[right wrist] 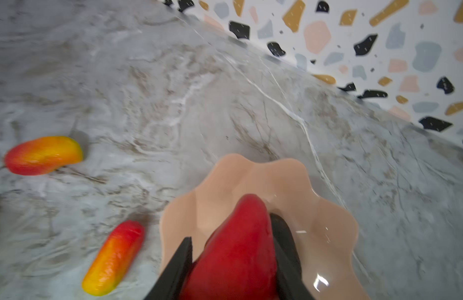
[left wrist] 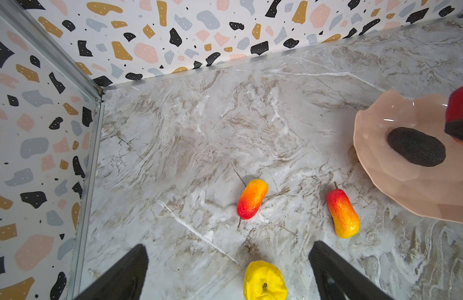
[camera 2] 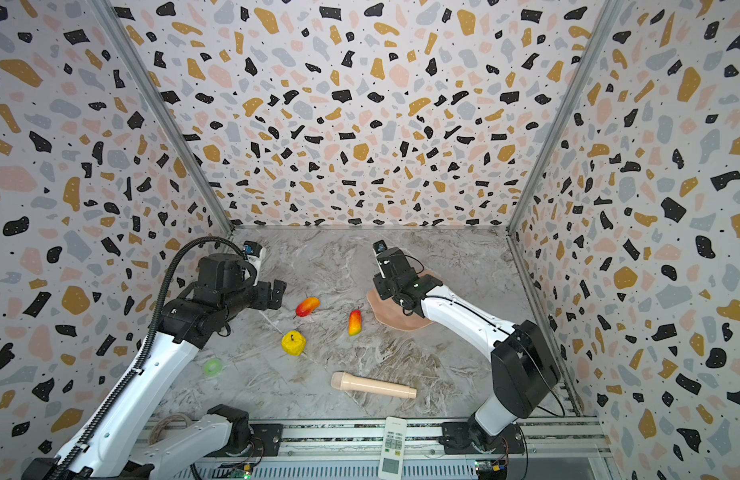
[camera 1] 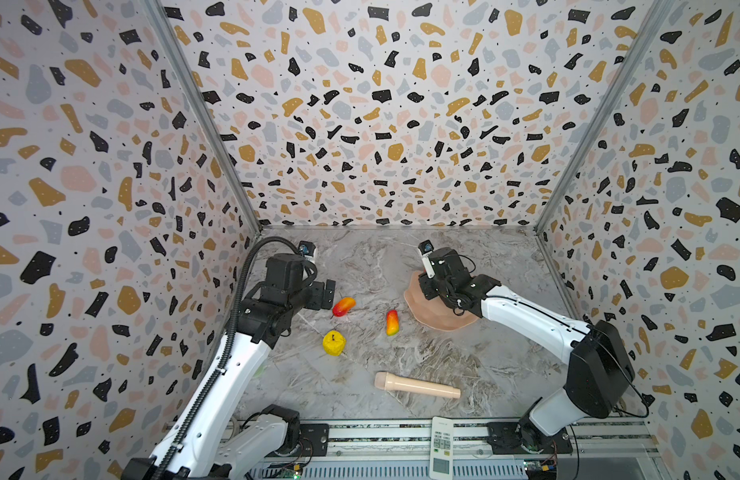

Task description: Place and organize the fake fruits in the fruit bowl

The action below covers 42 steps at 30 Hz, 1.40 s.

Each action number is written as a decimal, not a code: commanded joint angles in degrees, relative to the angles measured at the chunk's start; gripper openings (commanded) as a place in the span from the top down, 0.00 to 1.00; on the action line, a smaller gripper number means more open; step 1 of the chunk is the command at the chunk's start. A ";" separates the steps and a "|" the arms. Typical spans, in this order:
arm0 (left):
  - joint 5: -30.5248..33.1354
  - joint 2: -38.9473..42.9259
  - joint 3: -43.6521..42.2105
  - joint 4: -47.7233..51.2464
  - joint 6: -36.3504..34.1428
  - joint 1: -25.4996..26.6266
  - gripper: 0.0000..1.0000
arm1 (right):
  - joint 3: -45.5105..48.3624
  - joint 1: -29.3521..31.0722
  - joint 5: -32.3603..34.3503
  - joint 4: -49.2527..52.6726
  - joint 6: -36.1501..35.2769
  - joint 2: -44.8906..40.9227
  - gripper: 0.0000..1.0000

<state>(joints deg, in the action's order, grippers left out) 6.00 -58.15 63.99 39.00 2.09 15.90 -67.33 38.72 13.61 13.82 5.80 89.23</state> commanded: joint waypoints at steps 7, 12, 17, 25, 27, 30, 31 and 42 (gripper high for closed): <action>-1.60 -0.73 -0.40 -1.91 -0.71 0.09 0.00 | 8.13 -4.79 2.31 4.75 1.59 -5.44 0.67; -1.87 -0.83 -0.40 -2.18 -0.68 0.08 0.00 | 9.72 -8.53 4.46 5.51 3.19 -6.46 0.67; -2.03 -0.47 -0.93 -2.45 -0.73 0.10 0.00 | 12.14 -12.24 5.17 2.70 3.19 -5.28 0.64; -1.78 -0.20 -1.06 -2.35 -0.73 0.10 0.00 | 13.29 -12.96 4.00 -3.75 0.99 -1.28 0.62; -1.78 -0.30 -1.10 -2.35 -0.77 0.10 0.00 | 13.19 -12.91 4.06 -4.53 0.42 -0.69 0.61; -1.78 -0.45 -1.08 -2.35 -0.72 0.08 0.00 | 12.95 -12.97 4.13 -5.03 0.00 0.11 0.58; -1.82 -0.47 -1.10 -2.42 -0.73 0.05 0.00 | 12.92 -13.01 4.31 -5.05 -0.10 0.36 0.56; -2.04 -1.00 -0.91 -2.44 -0.86 0.10 0.00 | 13.31 -13.14 5.11 -5.63 -1.26 0.46 0.41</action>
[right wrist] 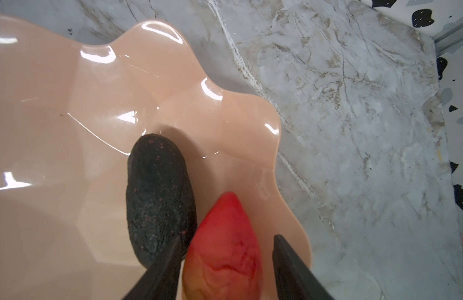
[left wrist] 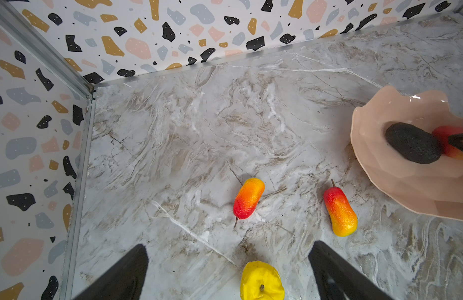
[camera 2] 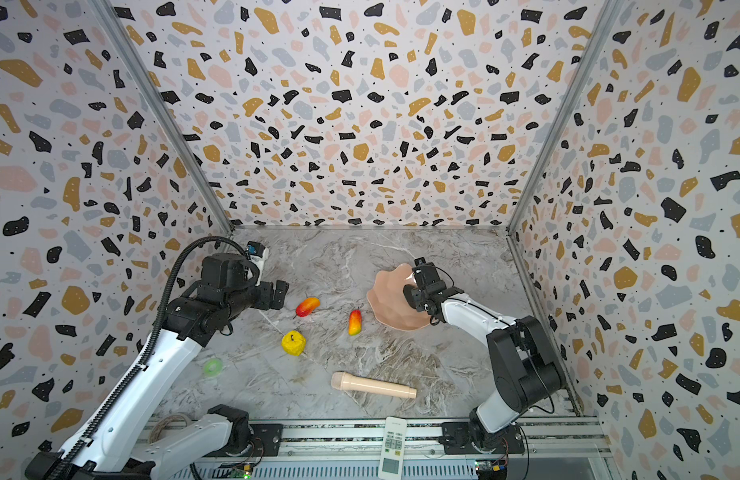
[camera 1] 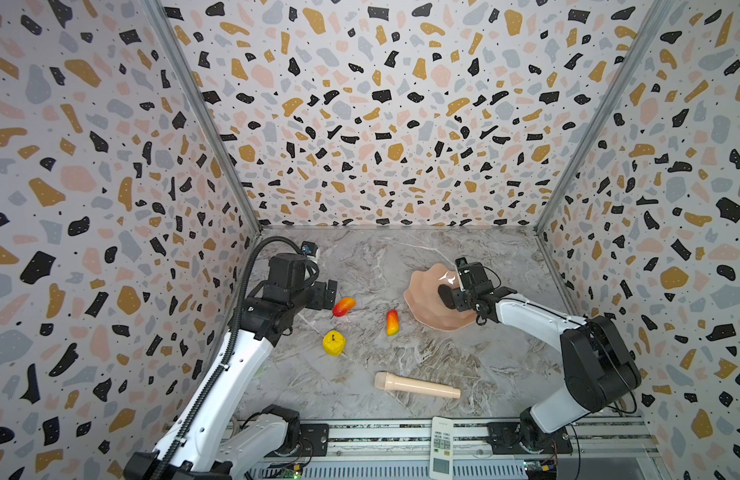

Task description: Place and organize the fake fruits in the fruit bowl

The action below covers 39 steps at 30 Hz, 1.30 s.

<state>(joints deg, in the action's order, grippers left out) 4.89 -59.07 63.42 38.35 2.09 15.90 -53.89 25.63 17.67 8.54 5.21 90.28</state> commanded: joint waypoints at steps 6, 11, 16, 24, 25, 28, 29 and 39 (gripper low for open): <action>-1.19 -0.17 -0.13 -1.63 -0.87 0.10 0.00 | -1.36 -0.14 1.49 0.97 -1.38 -2.11 0.40; -1.28 -0.43 0.21 -1.61 -0.98 0.08 0.00 | -4.21 1.14 0.36 3.69 -3.95 -5.66 0.11; -1.53 -0.82 0.27 -1.74 -1.02 0.09 0.00 | -5.93 8.27 -2.42 1.64 -9.92 -8.51 0.01; -1.90 -0.81 0.34 -1.83 -0.82 0.04 0.00 | -13.78 20.50 -6.10 -0.62 0.07 0.47 0.01; -1.81 -0.66 0.39 -1.79 -0.85 0.09 0.00 | -15.62 21.65 -5.41 0.25 2.41 2.28 0.01; -1.57 -0.10 -0.09 -1.83 -0.89 0.10 0.00 | -19.83 26.08 -3.76 0.13 5.90 7.33 0.01; -1.55 0.00 -0.22 -1.97 -0.87 0.05 0.00 | -20.70 27.54 -4.57 -1.13 5.36 8.84 0.01; 2.65 1.65 -0.73 -0.47 0.36 0.05 0.00 | -20.36 35.48 -24.52 -14.82 -4.20 13.54 0.01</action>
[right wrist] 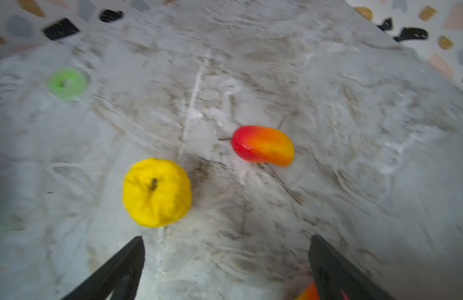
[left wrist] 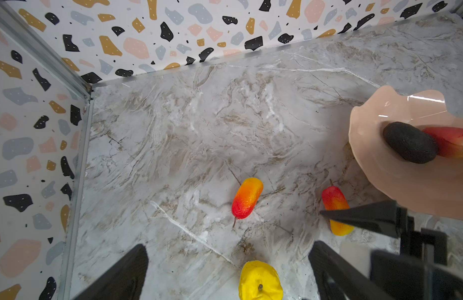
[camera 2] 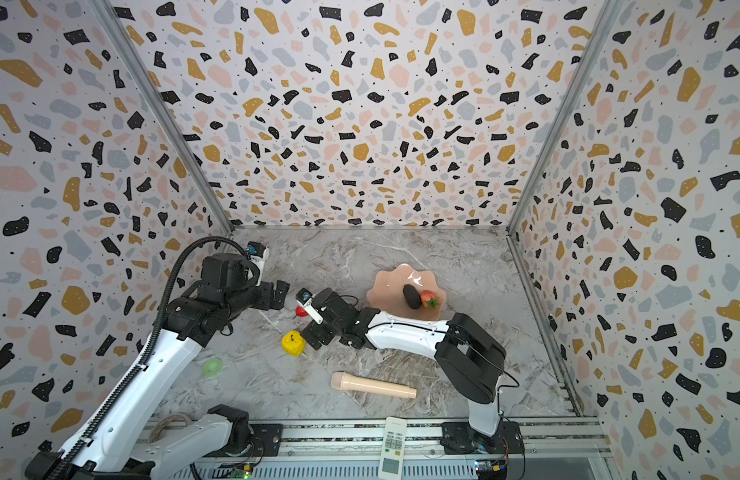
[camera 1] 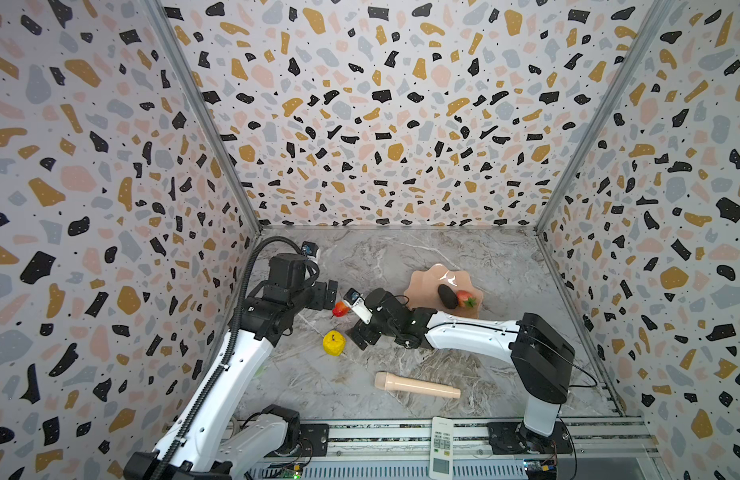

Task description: Place and organize the fake fruits in the fruit bowl

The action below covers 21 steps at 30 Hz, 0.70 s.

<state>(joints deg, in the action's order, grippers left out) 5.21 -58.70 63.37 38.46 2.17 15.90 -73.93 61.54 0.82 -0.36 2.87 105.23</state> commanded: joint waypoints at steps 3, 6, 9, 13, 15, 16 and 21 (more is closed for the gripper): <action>1.83 1.58 -0.97 -0.83 0.30 0.08 0.00 | -1.63 1.08 -9.66 -6.58 -2.94 0.26 0.01; 1.95 1.39 -0.82 -0.89 0.30 0.10 0.00 | -4.11 2.11 -10.10 -6.15 -3.09 3.32 0.01; 1.99 1.54 -0.85 -0.66 0.37 0.10 0.00 | -6.06 2.57 -9.60 -5.97 -2.18 6.13 0.01; 1.69 2.14 -1.11 -0.93 0.37 0.10 0.00 | -8.16 3.10 -8.36 -5.34 -0.86 9.54 0.01; 1.22 2.27 -1.23 -1.19 0.33 0.10 0.00 | -9.61 3.47 -7.63 -4.50 -0.78 11.31 0.01; 1.12 2.27 -1.25 -1.20 0.35 0.09 0.00 | -10.17 3.64 -7.42 -4.30 -0.78 11.97 0.01; 1.00 2.40 -1.29 -1.20 0.32 0.10 0.01 | -12.56 4.46 -6.42 -3.93 -0.33 14.99 0.03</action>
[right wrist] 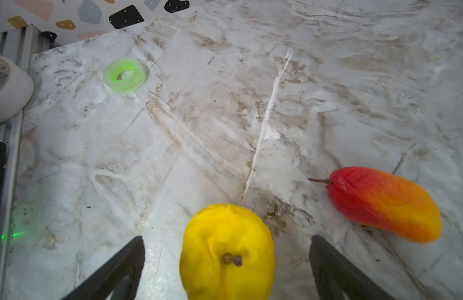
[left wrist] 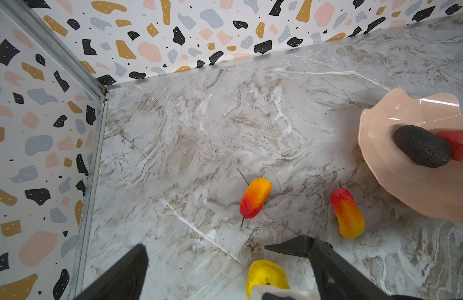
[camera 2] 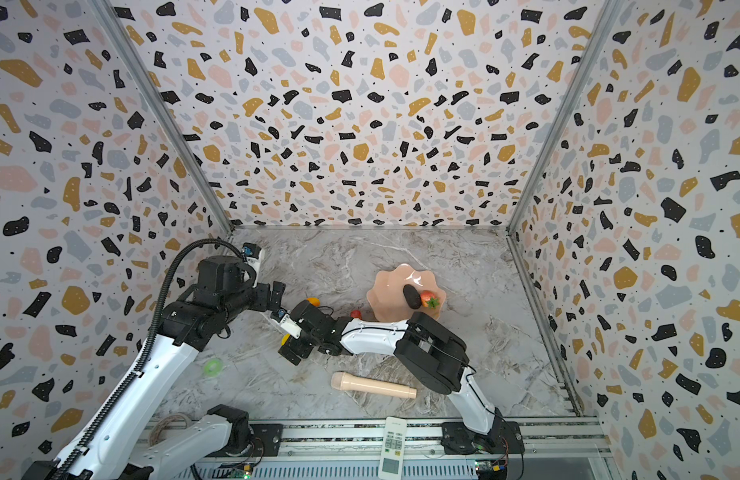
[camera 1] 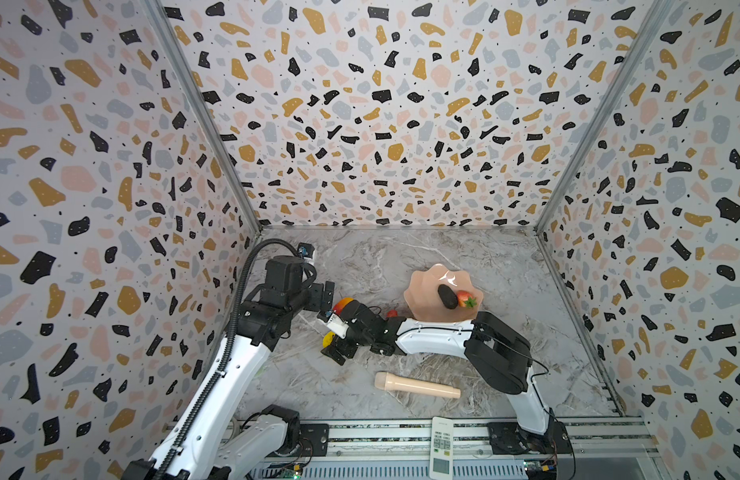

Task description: Place and organize the fake fruits in the fruit bowl

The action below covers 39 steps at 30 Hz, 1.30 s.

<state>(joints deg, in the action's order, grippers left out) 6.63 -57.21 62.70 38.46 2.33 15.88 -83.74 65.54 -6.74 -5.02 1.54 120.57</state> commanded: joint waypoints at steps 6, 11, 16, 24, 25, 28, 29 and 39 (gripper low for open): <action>-0.23 1.18 -0.57 -1.19 -0.03 0.11 0.00 | -4.86 0.65 3.72 2.51 1.98 1.79 0.15; -0.22 1.18 -0.49 -1.28 0.02 0.12 0.00 | -5.02 0.67 4.53 3.78 1.86 2.11 0.20; -0.31 1.14 -0.51 -1.28 0.00 0.12 0.00 | -5.36 0.64 5.23 4.99 1.61 3.13 0.19; -0.47 0.70 -0.08 -1.29 -0.08 0.12 0.00 | -5.35 0.55 5.93 5.01 2.33 3.18 0.57; -0.48 0.61 0.04 -1.28 -0.04 0.12 0.00 | -5.23 0.47 6.10 5.17 2.32 2.93 0.59; -0.48 0.35 0.17 -1.28 -0.11 0.11 0.00 | -4.71 0.37 6.86 6.09 2.05 1.43 0.59; -0.48 0.35 0.20 -1.28 -0.06 0.12 0.00 | -4.22 0.22 7.21 6.31 1.83 0.54 0.59; -1.32 -0.53 0.17 -2.27 -0.08 0.11 0.00 | 8.36 -4.28 5.86 8.79 2.23 -18.51 0.66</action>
<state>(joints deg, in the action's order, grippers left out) 6.42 -57.58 62.70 38.33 2.33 15.88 -76.86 62.89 -1.26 2.22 3.55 109.27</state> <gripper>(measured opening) 0.995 0.482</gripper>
